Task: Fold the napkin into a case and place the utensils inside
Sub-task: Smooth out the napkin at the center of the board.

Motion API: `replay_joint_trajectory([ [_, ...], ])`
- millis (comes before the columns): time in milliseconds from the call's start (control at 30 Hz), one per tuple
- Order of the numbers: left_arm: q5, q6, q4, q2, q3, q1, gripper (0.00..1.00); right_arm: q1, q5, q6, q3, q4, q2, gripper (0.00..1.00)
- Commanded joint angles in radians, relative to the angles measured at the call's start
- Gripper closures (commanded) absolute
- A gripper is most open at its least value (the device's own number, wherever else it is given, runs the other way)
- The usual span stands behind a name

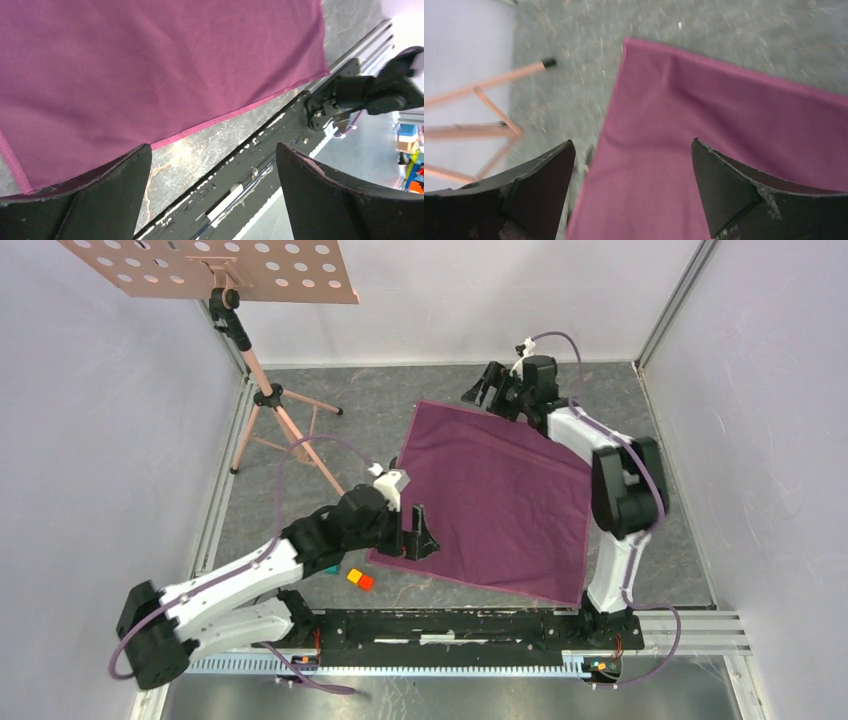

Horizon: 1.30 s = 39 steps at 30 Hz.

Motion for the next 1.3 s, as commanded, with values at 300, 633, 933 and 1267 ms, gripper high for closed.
replay_joint_trajectory([
  [300, 0.143, -0.039, 0.335, 0.456, 0.104, -0.03, 0.0, -0.151, 0.239, -0.37, -0.564, -0.252, -0.572, 0.04],
  [633, 0.197, -0.049, 0.382, 0.799, 0.326, -0.033, 0.0, -0.344, 0.147, -0.36, -0.422, -0.157, -0.313, 0.07],
  [933, 0.188, -0.13, 0.474, 0.925, 0.345, -0.03, 0.0, -0.368, 0.134, -0.349, -0.358, -0.078, -0.198, 0.07],
  [1267, 0.243, -0.161, 0.498, 1.073, 0.472, 0.025, 0.0, -0.378, 0.125, -0.363, -0.149, -0.076, 0.012, 0.08],
])
